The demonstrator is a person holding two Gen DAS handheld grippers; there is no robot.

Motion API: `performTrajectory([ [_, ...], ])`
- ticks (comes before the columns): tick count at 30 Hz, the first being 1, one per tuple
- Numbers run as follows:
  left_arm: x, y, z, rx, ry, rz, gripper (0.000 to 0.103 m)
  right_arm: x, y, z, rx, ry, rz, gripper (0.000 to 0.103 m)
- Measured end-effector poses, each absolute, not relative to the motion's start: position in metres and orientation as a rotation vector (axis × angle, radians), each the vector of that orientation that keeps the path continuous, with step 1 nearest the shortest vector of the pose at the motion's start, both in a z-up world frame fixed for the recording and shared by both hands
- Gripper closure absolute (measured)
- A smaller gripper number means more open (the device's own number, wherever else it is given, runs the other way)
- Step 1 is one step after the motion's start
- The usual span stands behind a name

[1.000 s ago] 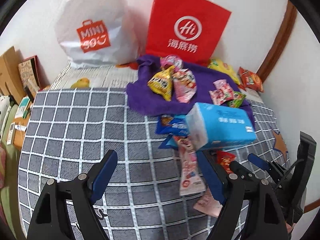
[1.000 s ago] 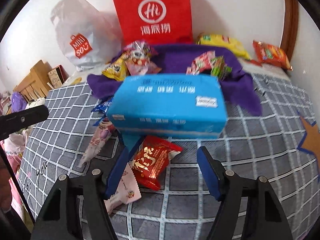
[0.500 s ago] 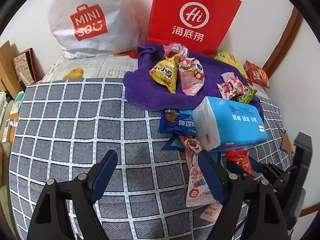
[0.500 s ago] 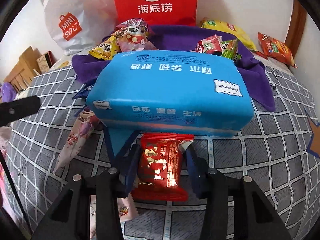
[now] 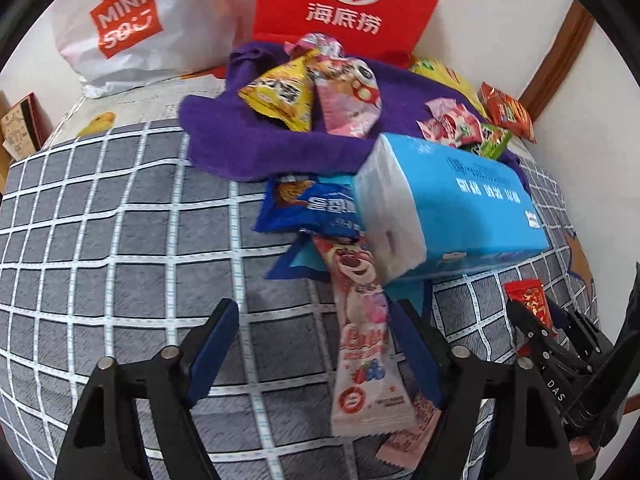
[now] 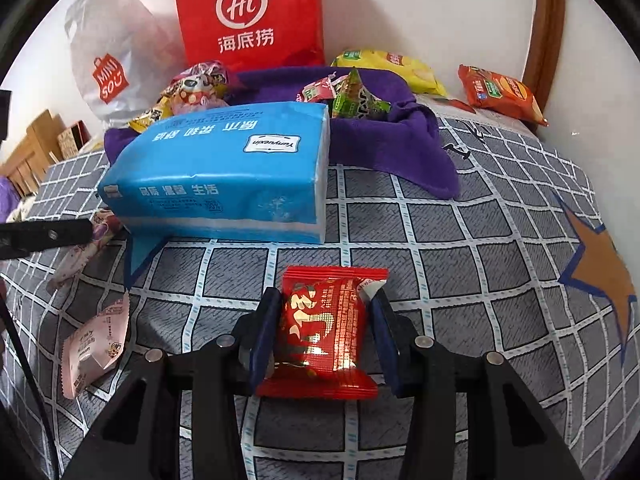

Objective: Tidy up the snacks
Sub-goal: 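Grasp the red candy packet with the right gripper while the left gripper grasps the pink bar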

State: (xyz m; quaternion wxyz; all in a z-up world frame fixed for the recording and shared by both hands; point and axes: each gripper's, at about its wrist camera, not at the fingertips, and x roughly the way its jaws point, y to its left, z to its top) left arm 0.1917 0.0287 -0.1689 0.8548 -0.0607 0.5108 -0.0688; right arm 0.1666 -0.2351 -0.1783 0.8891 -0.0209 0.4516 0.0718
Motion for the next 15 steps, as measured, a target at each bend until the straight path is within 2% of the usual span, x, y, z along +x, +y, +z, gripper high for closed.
performTrajectory([
  [8, 0.194, 0.013, -0.177, -0.063, 1.065, -0.129, 0.043, 0.168, -0.234, -0.18, -0.053, 0.925, 0.149, 0.057],
  [10, 0.194, 0.009, -0.178, -0.034, 1.046, -0.107, 0.052, 0.167, -0.233, -0.18, -0.062, 0.925, 0.142, 0.057],
  [12, 0.19, 0.005, -0.179, 0.016, 1.014, -0.079, 0.067, 0.167, -0.234, -0.18, -0.054, 0.925, 0.145, 0.056],
  [15, 0.185, 0.004, -0.18, 0.055, 0.974, -0.068, 0.074, 0.167, -0.234, -0.181, -0.044, 0.926, 0.15, 0.056],
])
